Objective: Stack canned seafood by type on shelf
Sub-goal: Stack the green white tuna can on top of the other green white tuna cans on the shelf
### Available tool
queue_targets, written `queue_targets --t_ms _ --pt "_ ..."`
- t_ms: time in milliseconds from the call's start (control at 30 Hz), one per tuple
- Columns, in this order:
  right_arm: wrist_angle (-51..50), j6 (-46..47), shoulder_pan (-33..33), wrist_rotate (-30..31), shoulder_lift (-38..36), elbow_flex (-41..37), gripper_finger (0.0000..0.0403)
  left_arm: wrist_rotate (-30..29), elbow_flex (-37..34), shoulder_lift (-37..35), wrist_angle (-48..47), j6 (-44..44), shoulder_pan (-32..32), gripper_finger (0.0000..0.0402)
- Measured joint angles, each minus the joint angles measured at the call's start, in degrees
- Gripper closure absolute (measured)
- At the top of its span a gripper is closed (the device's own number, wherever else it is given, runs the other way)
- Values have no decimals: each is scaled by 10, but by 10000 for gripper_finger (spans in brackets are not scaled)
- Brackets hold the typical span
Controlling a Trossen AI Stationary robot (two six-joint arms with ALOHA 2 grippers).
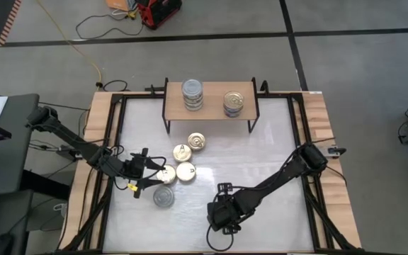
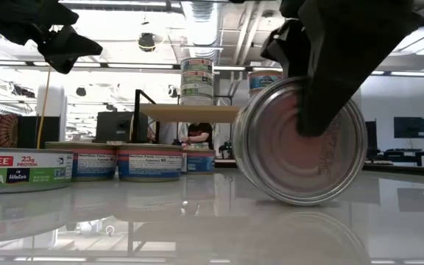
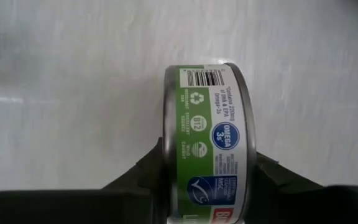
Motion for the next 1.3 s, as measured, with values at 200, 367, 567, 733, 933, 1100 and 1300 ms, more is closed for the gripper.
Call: queue_targets --t_ms 200,367,567,733,933,1100,1300 --pt "-47 -90 -1 147 1 28 244 -28 0 0 1 29 0 168" --pt "-60 -261 -23 359 0 102 241 -42 0 1 19 88 6 168" --pt "5 -483 -106 426 -1 188 242 27 0 0 35 129 32 168" --pt "86 -616 -159 427 -2 211 240 102 0 0 20 138 28 168" --pt "158 -743 -207 425 -2 213 242 112 0 0 50 166 22 168" --pt "232 -837 -242 440 -2 213 241 67 0 0 70 192 23 168" --pt "321 -932 -267 464 -2 213 240 19 0 -20 73 207 23 168"
